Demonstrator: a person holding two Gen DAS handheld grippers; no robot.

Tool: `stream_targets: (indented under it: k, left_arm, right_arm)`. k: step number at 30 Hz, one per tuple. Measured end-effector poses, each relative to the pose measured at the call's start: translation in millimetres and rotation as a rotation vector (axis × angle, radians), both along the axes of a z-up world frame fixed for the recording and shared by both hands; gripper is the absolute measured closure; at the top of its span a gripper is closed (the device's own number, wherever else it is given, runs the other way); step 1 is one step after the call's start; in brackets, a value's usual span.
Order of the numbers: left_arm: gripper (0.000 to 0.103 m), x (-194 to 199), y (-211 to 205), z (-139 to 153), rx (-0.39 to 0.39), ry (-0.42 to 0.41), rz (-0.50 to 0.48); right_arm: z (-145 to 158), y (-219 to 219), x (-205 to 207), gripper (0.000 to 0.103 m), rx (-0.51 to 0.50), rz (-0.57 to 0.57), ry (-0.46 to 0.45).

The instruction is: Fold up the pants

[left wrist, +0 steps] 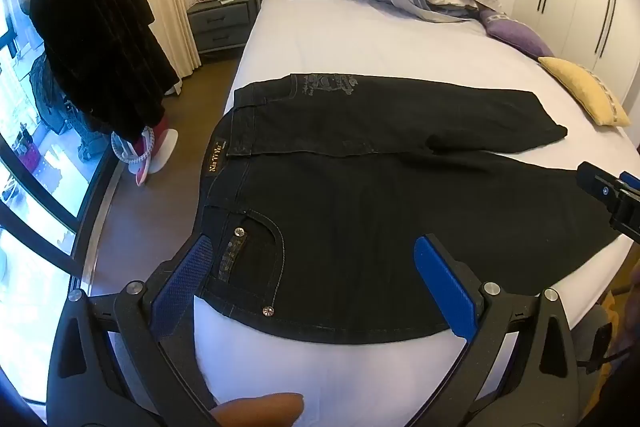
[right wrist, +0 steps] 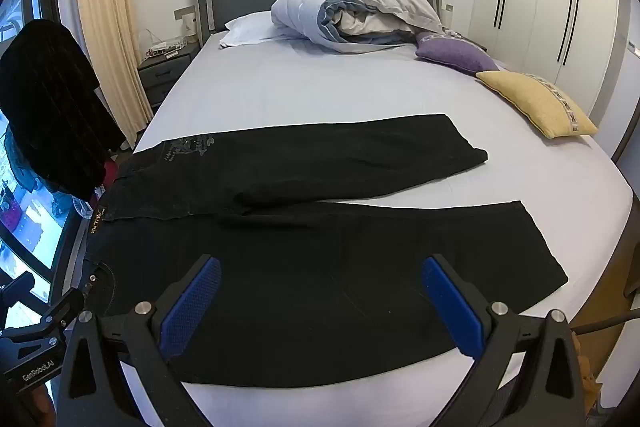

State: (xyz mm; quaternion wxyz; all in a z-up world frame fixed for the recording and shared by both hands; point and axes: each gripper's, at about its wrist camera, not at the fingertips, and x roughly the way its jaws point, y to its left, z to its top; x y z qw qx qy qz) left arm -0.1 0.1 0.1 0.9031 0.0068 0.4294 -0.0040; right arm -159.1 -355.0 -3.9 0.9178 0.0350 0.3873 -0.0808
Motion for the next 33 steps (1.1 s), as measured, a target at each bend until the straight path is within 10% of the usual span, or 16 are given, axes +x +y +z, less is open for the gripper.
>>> stream_targets:
  k: [33]
  left_arm:
    - [0.0, -2, -1, -2, 0.012, -0.002, -0.005]
  right_arm:
    - [-6, 0, -3, 0.0, -0.006, 0.003, 0.022]
